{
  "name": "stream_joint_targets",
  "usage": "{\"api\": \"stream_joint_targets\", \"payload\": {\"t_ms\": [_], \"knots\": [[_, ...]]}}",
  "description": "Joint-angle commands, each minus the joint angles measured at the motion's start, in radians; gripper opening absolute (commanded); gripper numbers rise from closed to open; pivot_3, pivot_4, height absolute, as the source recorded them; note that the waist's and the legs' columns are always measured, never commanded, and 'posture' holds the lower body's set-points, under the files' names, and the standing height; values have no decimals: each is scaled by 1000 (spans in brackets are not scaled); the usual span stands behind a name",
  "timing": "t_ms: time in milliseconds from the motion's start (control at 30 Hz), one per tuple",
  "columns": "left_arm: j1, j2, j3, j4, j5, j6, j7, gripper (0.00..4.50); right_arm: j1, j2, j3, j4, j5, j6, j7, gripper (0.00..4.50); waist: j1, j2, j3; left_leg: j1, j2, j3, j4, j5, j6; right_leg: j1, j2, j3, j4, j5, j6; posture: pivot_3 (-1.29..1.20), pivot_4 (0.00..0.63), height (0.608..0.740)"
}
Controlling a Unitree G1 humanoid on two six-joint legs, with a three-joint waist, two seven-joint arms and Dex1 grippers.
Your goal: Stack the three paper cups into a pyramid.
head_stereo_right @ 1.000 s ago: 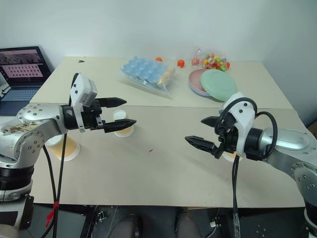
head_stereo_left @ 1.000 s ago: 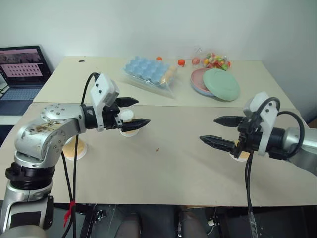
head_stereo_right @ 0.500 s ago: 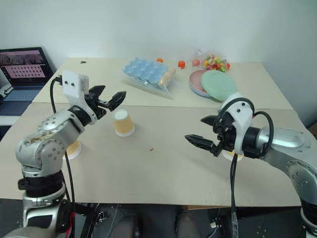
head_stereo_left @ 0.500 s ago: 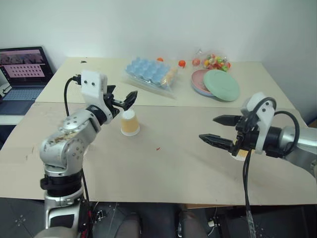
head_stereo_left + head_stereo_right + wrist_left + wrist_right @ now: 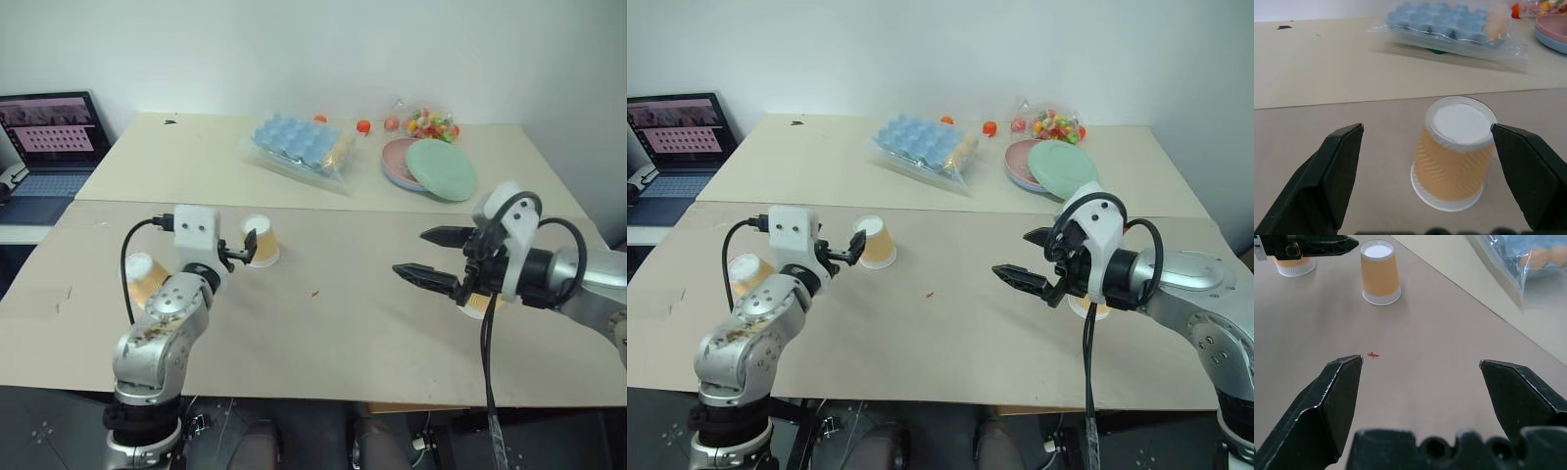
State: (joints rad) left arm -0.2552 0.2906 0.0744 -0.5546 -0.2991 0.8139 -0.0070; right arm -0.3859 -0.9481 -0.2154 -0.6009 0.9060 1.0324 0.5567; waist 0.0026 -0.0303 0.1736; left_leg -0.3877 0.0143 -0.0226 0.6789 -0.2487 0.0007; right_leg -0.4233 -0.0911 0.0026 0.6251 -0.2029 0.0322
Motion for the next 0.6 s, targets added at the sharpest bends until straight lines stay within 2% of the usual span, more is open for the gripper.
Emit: {"api": "stream_joint_targets", "payload": {"t_ms": [33,200,600], "knots": [[81,1,-27,-35,34,-100,-40,4439,-15,3,-29,-26,2,-18,-7,4500,1,0,0,0,0,0,0,0,0,0,0,0,0,0,0,0,150,736],[99,-13,-23,50,68,-175,-49,4439,-13,7,-35,-35,10,-11,-23,4500,8,0,0,0,0,1,0,0,0,0,1,1,0,0,0,0,150,736],[6,-43,-53,282,128,-322,-104,4439,-27,-7,-58,-52,41,10,-55,4500,7,0,0,0,0,1,1,0,0,0,0,1,0,1,0,0,150,736]]}}
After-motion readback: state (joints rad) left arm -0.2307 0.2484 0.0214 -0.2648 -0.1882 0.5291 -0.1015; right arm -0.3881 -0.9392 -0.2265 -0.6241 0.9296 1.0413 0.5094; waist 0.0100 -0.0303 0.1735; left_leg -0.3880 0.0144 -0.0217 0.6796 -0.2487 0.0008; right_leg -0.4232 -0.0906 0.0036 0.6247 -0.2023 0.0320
